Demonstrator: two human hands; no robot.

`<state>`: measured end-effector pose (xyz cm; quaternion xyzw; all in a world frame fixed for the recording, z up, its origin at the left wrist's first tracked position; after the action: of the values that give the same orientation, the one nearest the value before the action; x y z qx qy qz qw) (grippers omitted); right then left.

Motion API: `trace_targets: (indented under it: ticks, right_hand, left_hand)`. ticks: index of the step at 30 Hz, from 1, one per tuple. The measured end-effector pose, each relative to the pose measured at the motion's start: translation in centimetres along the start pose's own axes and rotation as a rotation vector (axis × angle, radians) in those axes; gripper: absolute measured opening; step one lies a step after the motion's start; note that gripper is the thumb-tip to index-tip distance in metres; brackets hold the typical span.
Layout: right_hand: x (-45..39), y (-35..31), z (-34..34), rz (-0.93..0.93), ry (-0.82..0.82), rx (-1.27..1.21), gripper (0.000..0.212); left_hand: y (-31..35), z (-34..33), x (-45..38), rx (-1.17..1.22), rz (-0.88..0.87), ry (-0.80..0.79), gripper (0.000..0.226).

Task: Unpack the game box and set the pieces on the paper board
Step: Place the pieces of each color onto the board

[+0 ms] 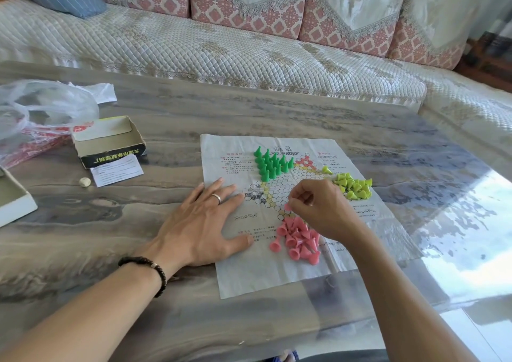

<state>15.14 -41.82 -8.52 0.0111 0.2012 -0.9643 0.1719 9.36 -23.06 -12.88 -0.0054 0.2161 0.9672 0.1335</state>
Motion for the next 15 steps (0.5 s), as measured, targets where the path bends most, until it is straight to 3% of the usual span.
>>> trace_targets:
  ticks: [15]
  right_hand:
    - [-0.4, -0.9, -1.1, 0.043, -0.035, 0.031, 0.011]
  left_hand:
    - [-0.1, -0.1, -0.1, 0.014, -0.003, -0.004, 0.102]
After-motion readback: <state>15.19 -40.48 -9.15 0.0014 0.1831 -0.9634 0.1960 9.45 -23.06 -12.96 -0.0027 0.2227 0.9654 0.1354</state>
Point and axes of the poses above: each hand's wrist, its own x-axis away from the middle knuckle, its own z-axis out of the back of the hand, y = z × x, the point moved 7 cm from there along -x, towards the middle knuckle, and after that the axes turned 8 degrees about x, right-handed, at the moved point
